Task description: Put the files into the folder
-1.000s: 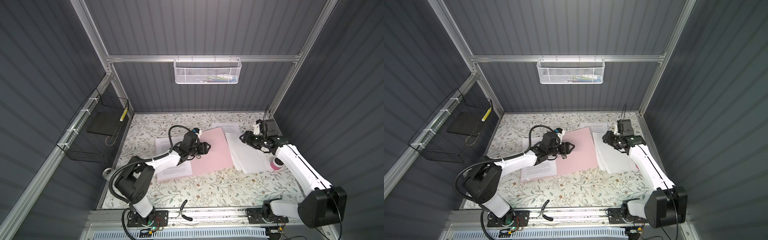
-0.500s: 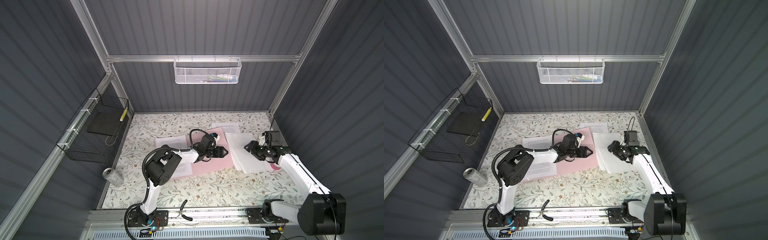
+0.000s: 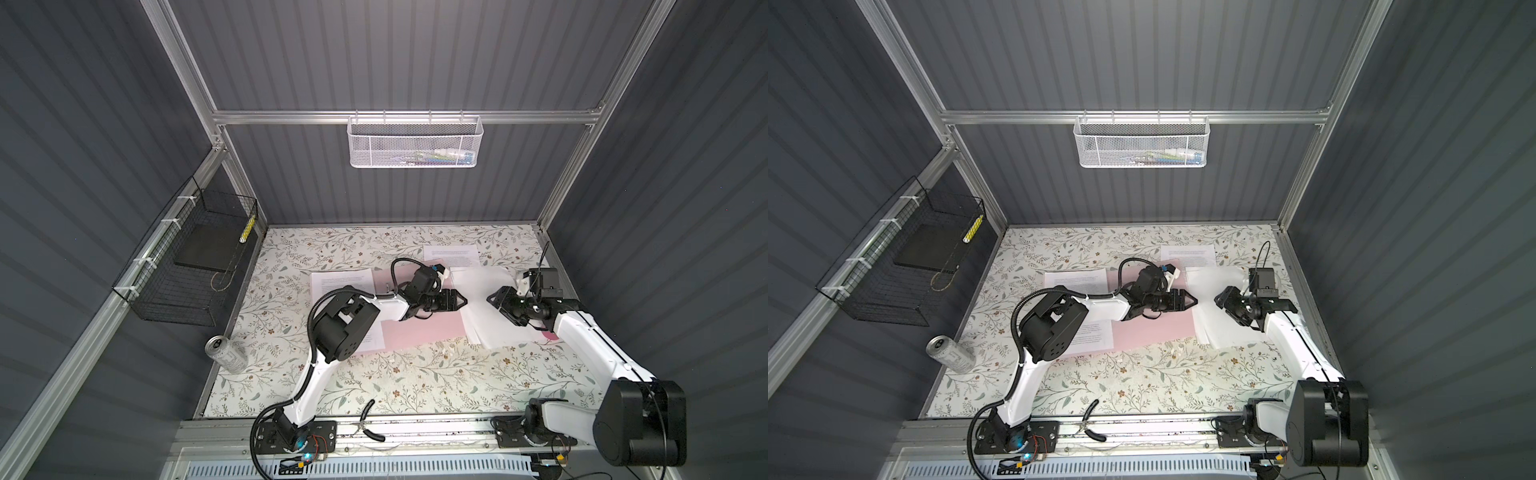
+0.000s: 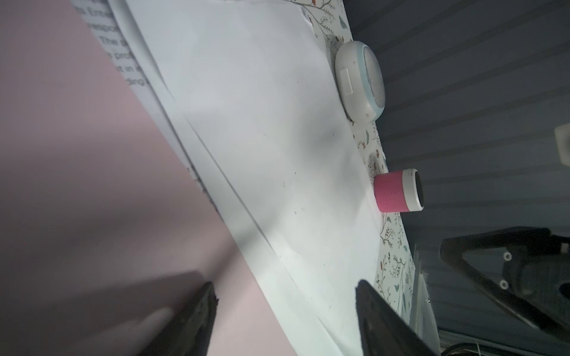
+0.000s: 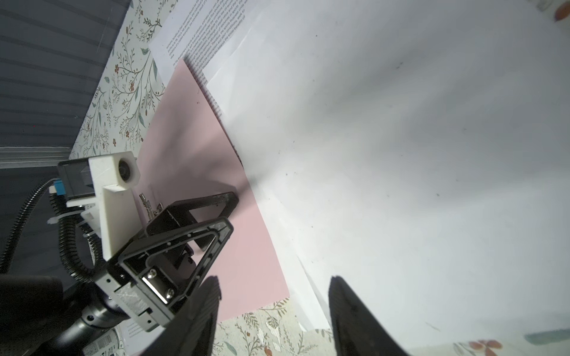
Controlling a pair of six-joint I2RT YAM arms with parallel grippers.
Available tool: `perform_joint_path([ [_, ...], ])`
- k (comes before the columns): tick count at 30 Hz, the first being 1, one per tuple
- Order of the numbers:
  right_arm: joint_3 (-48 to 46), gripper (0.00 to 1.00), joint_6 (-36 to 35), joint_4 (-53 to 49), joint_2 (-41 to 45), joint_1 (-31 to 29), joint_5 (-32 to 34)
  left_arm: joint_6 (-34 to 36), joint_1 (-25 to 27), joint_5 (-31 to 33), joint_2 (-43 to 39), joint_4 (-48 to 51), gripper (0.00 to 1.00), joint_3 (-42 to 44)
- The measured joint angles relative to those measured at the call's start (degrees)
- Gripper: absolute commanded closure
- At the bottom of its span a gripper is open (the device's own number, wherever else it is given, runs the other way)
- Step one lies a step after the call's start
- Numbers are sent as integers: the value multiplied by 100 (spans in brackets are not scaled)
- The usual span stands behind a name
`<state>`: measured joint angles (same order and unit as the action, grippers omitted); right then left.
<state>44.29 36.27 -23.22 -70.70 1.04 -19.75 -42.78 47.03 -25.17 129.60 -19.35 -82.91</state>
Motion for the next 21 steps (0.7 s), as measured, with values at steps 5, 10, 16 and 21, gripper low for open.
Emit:
perform_joint_path([
  [5, -98, 41, 85, 166, -131, 35, -17, -35, 20, 0, 83, 4, 29, -72],
  [10, -120, 39, 107, 214, -131, 101, 136, -2, 20, 50, 138, 57, 29, -160],
  [16, -120, 30, 114, 0, -131, 306, 778, 98, 26, 111, 208, 90, 29, -264],
  [21, 87, 19, -15, -304, -369, 772, 1353, 229, 31, 153, 208, 116, 29, -278],
])
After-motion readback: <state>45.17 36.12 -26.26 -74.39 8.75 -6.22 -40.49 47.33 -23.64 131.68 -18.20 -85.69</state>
